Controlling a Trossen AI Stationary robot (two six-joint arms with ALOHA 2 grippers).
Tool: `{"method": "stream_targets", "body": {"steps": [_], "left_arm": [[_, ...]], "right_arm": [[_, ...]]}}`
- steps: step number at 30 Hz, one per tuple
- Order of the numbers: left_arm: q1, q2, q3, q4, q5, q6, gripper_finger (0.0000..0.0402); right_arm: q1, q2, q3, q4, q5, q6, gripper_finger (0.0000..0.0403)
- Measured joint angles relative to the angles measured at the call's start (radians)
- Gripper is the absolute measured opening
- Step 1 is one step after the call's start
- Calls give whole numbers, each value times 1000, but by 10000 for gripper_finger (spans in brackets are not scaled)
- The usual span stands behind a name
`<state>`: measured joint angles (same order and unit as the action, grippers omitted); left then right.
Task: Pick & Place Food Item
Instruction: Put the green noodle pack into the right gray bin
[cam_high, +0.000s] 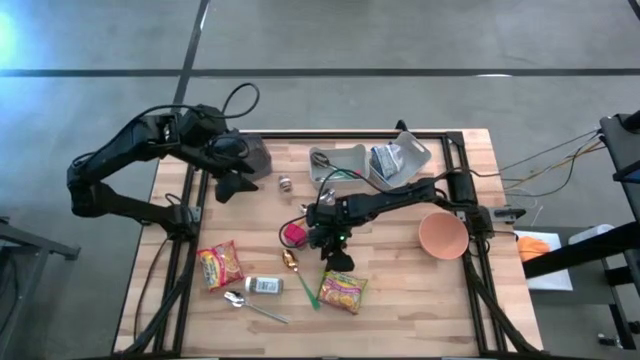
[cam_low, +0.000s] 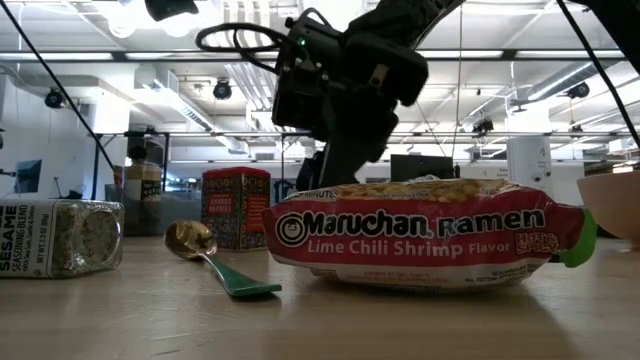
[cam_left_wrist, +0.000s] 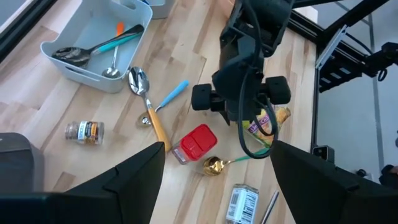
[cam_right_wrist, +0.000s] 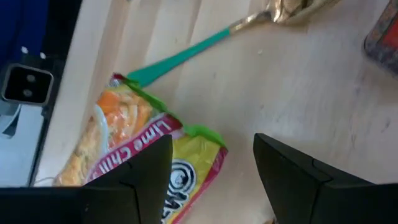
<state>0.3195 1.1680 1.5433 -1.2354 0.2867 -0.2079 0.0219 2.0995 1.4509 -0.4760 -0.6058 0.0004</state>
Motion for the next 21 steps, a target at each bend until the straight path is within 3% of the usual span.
{"method": "stream_targets", "body": {"steps": [21], "left_arm": [[0, 0, 0, -1, -2, 20, 296]], "right_arm": [[53, 0, -44, 76, 30, 10, 221]]}}
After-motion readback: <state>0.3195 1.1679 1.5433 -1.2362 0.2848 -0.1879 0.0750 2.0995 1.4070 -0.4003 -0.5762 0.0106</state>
